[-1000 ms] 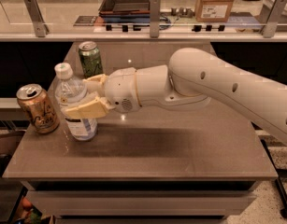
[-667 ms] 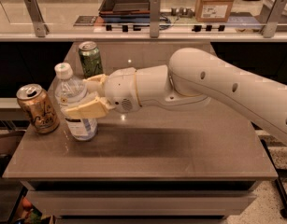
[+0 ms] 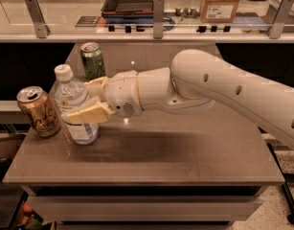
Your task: Move blue plastic bottle near orange can
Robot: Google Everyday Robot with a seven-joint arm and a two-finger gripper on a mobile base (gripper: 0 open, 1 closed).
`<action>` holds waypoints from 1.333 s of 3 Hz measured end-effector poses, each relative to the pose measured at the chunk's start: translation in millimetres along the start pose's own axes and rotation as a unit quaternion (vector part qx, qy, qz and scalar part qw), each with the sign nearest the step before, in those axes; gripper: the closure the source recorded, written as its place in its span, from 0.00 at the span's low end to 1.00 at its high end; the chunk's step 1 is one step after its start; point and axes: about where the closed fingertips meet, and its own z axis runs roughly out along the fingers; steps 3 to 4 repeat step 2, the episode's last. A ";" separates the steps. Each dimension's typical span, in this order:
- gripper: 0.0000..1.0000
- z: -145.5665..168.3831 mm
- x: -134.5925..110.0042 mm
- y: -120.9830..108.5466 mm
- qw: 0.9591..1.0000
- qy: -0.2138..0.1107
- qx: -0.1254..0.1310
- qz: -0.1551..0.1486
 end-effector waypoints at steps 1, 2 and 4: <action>0.00 1.4 -1.4 1.4 1.000 0.000 -0.001 -0.001; 0.00 1.4 -1.4 1.5 1.000 0.000 -0.002 -0.001; 0.00 1.4 -1.4 1.5 1.000 0.000 -0.002 -0.001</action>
Offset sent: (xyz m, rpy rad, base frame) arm -0.0013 0.0016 0.0009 -0.0006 -0.0019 0.0033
